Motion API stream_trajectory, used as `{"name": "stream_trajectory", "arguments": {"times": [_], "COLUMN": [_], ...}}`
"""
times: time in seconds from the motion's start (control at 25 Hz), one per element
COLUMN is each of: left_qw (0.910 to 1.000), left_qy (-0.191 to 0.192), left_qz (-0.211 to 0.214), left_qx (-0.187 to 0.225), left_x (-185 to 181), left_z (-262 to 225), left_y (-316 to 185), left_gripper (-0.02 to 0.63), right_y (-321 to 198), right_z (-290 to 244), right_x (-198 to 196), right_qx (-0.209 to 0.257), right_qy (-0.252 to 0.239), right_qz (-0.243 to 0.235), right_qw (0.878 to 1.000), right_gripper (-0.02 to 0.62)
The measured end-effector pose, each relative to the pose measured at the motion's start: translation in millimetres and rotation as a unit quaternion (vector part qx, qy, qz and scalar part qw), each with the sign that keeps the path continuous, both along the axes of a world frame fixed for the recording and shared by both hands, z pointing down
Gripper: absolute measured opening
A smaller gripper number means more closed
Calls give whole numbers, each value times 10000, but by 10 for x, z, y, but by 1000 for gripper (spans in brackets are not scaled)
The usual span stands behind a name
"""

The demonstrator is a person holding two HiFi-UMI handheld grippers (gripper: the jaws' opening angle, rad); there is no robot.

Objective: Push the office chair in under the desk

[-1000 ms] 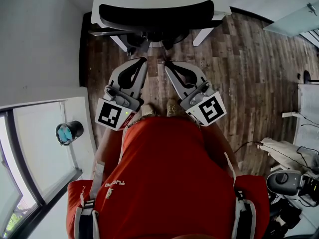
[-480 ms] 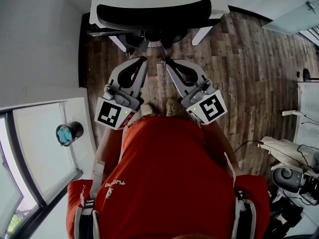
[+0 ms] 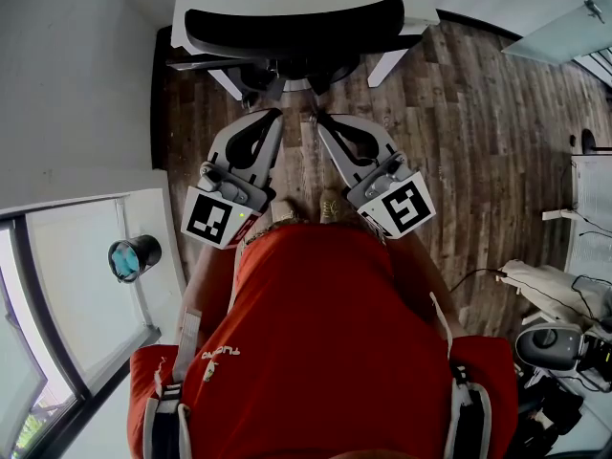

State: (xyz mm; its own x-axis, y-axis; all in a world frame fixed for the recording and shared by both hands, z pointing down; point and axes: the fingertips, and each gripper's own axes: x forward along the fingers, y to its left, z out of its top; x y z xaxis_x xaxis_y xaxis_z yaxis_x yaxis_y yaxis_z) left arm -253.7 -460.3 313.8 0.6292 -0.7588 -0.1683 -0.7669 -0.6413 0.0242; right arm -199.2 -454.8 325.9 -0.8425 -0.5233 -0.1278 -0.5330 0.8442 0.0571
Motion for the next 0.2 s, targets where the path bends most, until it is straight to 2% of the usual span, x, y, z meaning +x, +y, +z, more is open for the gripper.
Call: {"name": "stream_trajectory", "arguments": {"times": [0.2], "left_qw": [9999], "left_qy": [-145], "left_qz": [-38], "left_qx": [-82], "left_x": [-17], "left_z": [56], "left_y": [-12], "left_gripper": [9], "right_y": [-2], "right_z": [0], "right_x": [10], "right_qx": [-9], "right_qy": [-2], "right_qz": [2], "right_qw": [10000], "right_gripper": [25]}}
